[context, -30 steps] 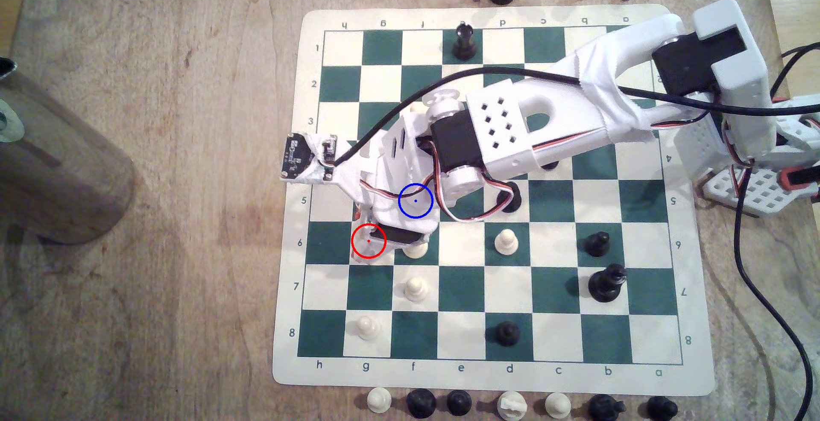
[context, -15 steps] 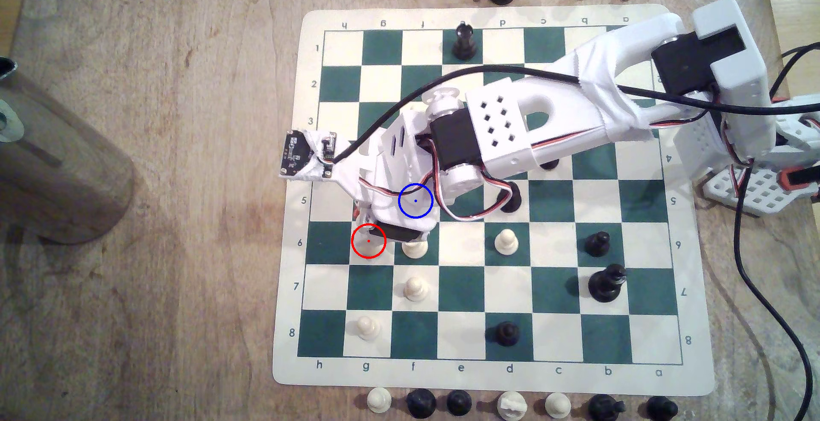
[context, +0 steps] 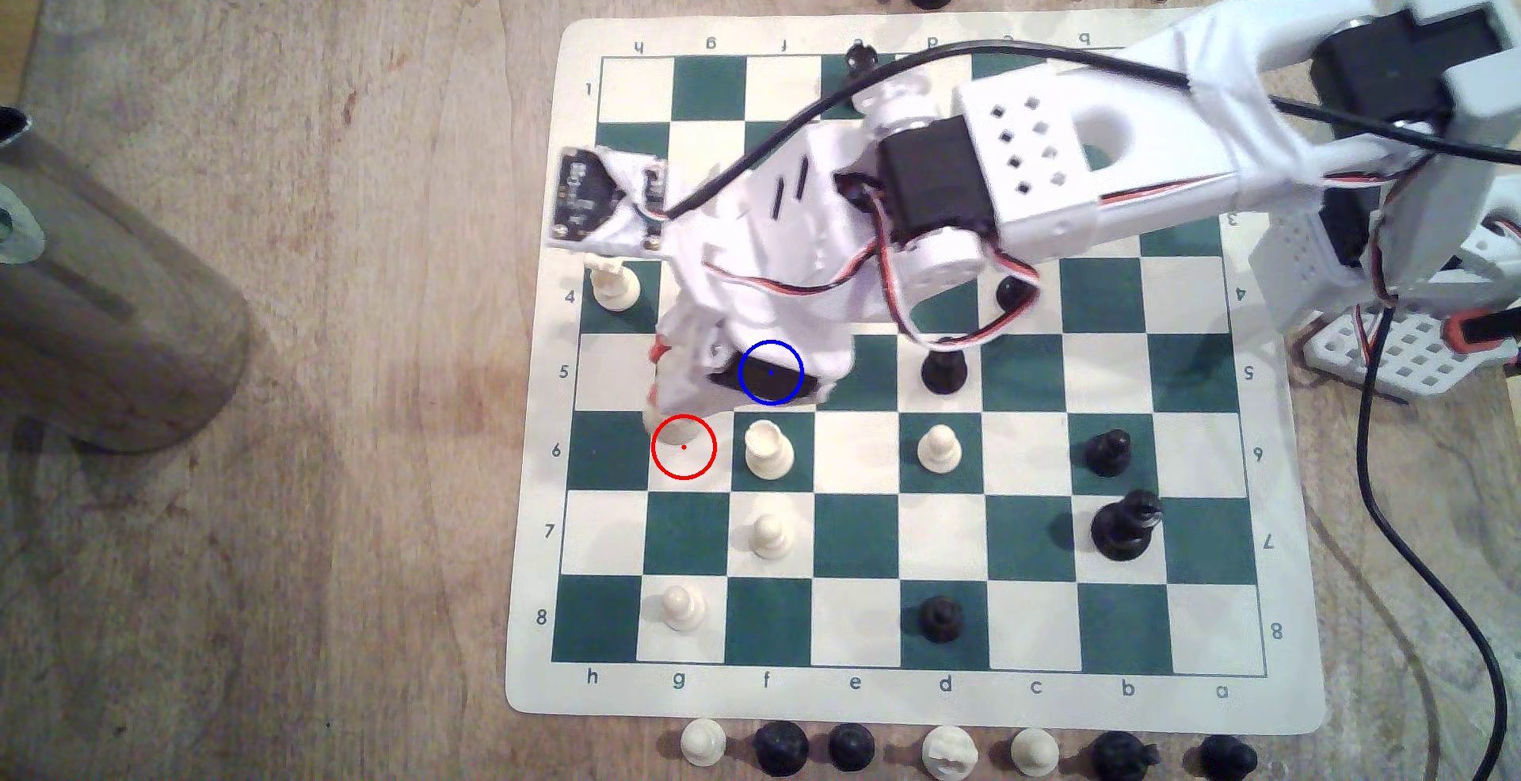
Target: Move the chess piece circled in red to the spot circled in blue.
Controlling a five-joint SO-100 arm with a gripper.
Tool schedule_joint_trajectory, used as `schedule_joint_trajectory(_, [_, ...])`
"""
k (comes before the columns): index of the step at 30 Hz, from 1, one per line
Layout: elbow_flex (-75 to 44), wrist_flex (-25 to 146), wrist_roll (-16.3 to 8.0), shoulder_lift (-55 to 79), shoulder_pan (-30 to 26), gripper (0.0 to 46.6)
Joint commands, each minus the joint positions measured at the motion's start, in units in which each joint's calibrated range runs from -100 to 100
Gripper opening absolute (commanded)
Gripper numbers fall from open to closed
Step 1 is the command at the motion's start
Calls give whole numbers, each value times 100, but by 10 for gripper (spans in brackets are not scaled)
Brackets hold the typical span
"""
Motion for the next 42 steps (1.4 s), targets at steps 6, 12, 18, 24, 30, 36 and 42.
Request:
schedule_joint_trajectory(6, [2099,-825,215,-1641,509,2])
schedule_joint_trajectory(12, [2516,-1079,239,-1565,540,2])
schedule_joint_trajectory(18, [2489,-1341,205,-1123,415,2])
schedule_joint_trajectory(24, [2435,-1390,225,-767,454,2])
schedule_joint_trajectory(30, [2462,-1464,234,-605,493,2])
schedule_joint_trajectory(36, [2471,-1505,230,-453,478,21])
schedule_joint_trajectory(42, [2507,-1497,220,-436,501,139])
